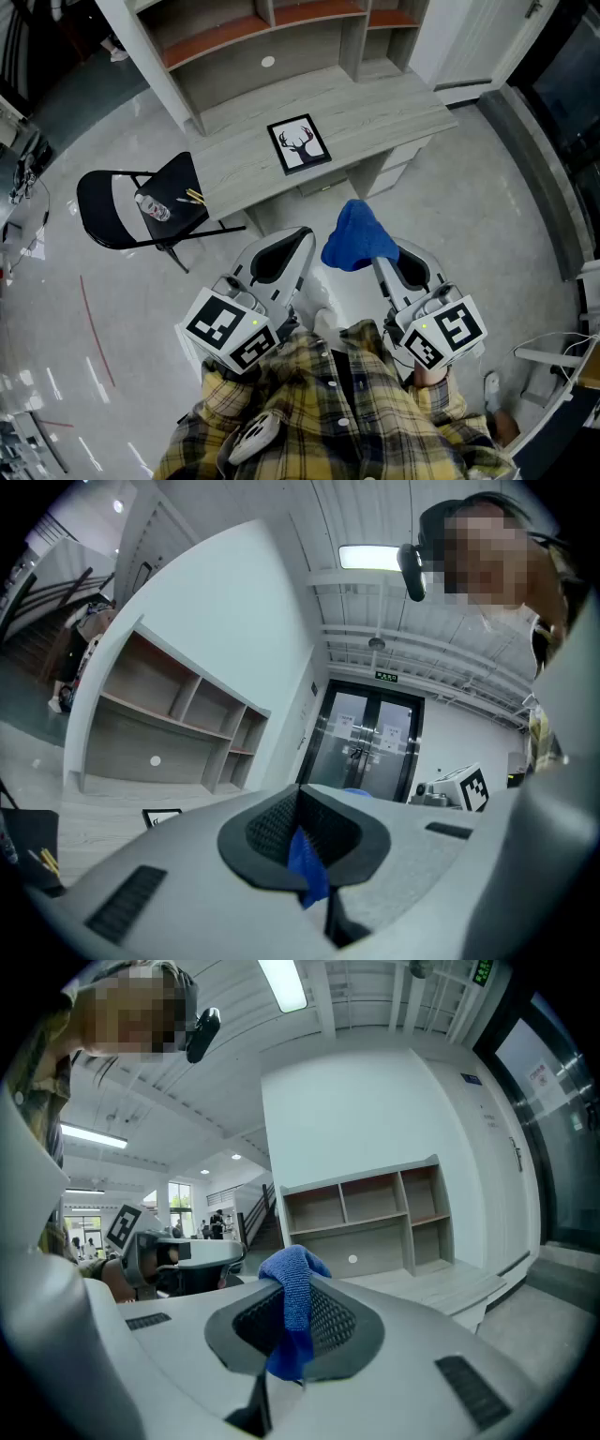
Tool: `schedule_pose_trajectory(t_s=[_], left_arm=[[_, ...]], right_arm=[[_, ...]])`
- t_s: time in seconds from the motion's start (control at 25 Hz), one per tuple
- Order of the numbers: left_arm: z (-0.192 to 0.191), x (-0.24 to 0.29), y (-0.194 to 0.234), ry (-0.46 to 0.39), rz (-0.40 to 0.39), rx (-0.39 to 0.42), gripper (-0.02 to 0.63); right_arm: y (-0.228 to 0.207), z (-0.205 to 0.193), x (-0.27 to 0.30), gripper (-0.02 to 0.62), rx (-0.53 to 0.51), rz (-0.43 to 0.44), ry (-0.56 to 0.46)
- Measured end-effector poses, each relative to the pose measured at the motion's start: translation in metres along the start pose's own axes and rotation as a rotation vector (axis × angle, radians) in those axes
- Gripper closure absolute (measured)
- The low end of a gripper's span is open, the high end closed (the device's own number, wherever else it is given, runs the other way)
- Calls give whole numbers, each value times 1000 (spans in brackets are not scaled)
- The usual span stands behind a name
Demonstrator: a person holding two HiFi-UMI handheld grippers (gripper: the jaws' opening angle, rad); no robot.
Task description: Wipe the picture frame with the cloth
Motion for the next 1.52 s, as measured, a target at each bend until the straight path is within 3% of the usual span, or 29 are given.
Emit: schedule_pose_trajectory(t_s=[1.04, 1.24, 1.52], left_arm=[[-7, 10, 2, -3, 55, -1, 600], [-7, 32, 29, 4, 52, -15, 600], [12, 83, 101, 2, 39, -23, 600]], right_arm=[[-19, -15, -22, 555, 58, -15, 8], [-40, -17, 8, 555, 58, -25, 24], [-80, -7, 84, 555, 42, -51, 34]])
Point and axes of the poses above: the fingertips, and each gripper's own axes: x forward along the fingers, y to its left, z out of its top, the point moved 7 cm from there along -x, backward along the fingers, and after that the axes turned 6 degrees about -y, right-handed, at the moved point
